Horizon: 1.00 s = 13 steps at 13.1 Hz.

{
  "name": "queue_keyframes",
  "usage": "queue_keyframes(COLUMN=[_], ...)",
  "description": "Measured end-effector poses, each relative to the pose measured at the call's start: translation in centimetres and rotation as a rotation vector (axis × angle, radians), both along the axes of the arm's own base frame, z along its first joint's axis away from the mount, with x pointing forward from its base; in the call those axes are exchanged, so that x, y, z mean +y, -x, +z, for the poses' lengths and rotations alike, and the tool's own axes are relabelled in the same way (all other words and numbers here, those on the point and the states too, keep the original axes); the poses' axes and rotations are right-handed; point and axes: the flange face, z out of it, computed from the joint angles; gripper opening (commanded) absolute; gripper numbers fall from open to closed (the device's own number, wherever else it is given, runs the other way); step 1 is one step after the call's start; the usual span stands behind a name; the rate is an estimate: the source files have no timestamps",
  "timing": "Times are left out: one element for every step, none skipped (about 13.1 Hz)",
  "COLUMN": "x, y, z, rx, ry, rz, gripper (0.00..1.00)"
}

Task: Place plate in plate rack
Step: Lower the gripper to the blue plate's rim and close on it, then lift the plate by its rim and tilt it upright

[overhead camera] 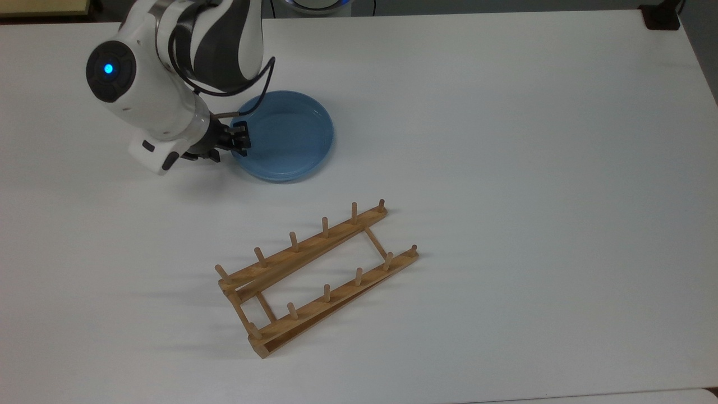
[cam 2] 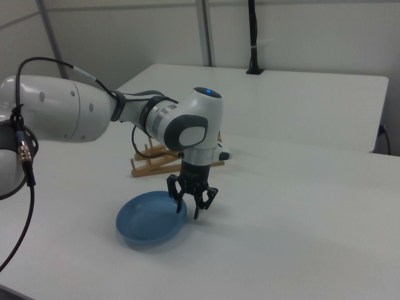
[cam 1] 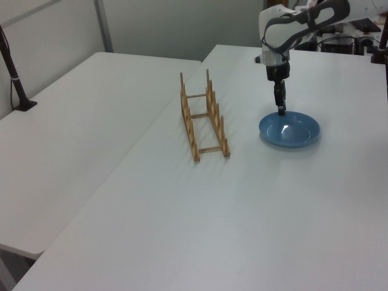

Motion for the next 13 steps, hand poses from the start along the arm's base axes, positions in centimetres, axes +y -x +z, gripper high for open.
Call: queue_keyframes(x=[0.3, 0.5, 0.7, 0.9, 1.2, 1.8, 2.2, 2.5, 2.5, 2.6, 2.6, 2.4, 1.9], y=[-0.1, -0.2, -0.3, -0.4, -0.5, -0.6, -0.7, -0.8, -0.8, -0.9, -1.0, -1.1, -1.3], z=[-0.2, -0.2, -0.2, -0.1, -0.1, 0.0, 0.2, 0.3, 0.3, 0.4, 0.7, 1.7, 3.5], rx=[-0.001, 0.0, -0.002, -0.002, -0.003, -0.004, -0.009, -0.009, -0.01, -0.012, -0.02, -0.039, -0.068], ry=[0.002, 0.003, 0.003, 0.004, 0.004, 0.003, 0.004, 0.004, 0.004, 0.004, 0.002, 0.0, 0.007], rz=[-0.004, -0.006, -0.003, 0.001, 0.006, 0.014, 0.021, 0.025, 0.027, 0.03, 0.042, 0.063, 0.071], gripper=[0.2, 0.12, 0.08, 0.01, 0.0, 0.0, 0.0, 0.0, 0.0, 0.0, 0.0, 0.0, 0.0])
